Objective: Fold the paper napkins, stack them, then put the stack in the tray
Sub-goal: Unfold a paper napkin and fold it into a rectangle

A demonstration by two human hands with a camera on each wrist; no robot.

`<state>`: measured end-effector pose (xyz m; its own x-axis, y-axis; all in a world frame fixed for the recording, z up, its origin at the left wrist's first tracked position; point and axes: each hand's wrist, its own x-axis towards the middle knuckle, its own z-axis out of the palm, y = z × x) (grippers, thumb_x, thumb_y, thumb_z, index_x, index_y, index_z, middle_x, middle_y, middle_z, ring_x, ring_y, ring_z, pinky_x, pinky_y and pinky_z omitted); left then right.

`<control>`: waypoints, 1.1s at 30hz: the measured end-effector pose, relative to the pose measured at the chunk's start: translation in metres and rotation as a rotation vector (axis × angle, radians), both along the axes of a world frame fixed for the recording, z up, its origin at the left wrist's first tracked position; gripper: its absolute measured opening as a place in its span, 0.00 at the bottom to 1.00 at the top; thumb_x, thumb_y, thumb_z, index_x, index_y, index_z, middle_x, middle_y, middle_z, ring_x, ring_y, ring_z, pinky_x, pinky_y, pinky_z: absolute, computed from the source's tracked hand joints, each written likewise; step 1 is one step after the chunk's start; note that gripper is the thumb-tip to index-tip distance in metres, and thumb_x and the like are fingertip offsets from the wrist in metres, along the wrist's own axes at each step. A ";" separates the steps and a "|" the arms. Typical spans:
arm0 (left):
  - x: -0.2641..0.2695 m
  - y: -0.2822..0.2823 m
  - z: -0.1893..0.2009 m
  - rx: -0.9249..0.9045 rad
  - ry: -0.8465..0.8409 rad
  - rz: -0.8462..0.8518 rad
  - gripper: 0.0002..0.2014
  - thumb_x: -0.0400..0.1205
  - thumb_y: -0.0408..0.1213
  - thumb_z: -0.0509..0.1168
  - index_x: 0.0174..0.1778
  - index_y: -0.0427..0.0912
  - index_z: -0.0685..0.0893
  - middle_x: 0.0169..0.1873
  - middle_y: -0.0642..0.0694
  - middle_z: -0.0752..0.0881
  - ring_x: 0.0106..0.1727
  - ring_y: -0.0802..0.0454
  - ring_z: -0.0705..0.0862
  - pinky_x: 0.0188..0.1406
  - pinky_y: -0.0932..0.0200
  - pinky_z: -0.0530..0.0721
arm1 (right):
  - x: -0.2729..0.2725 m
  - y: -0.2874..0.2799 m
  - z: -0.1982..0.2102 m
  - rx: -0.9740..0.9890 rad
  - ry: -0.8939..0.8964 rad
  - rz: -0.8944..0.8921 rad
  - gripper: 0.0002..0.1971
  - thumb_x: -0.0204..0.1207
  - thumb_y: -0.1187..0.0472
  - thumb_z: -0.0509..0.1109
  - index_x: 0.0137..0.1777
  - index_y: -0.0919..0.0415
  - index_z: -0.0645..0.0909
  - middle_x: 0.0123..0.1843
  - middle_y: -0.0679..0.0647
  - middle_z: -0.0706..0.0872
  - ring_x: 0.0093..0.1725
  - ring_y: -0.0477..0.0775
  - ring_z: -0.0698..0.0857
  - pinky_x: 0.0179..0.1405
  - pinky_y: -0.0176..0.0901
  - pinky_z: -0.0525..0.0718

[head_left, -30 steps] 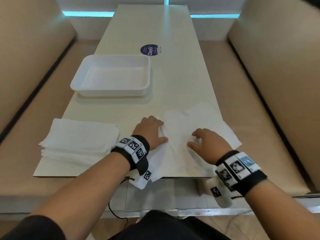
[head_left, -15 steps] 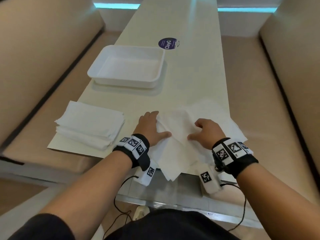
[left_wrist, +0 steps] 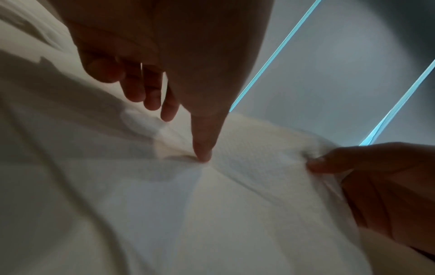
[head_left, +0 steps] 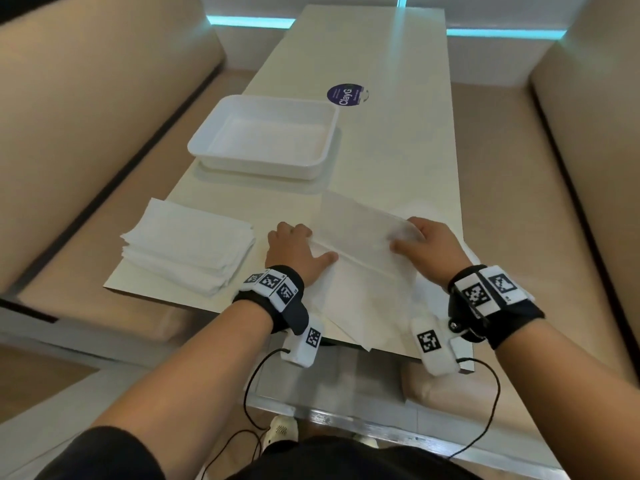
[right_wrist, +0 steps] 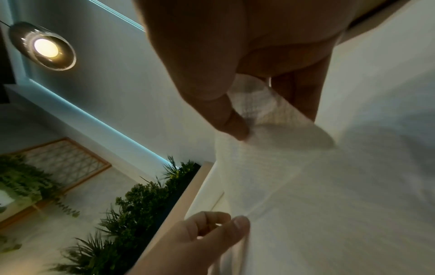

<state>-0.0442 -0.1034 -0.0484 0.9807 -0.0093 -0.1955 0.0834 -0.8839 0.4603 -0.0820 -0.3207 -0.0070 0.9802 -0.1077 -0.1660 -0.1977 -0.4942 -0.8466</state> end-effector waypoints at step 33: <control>0.001 0.048 0.046 -0.792 -0.103 -0.213 0.16 0.78 0.32 0.73 0.61 0.51 0.86 0.50 0.54 0.90 0.48 0.39 0.85 0.60 0.45 0.85 | -0.049 0.004 0.012 -0.085 0.054 0.138 0.31 0.57 0.59 0.85 0.57 0.34 0.78 0.67 0.46 0.76 0.55 0.55 0.83 0.58 0.49 0.83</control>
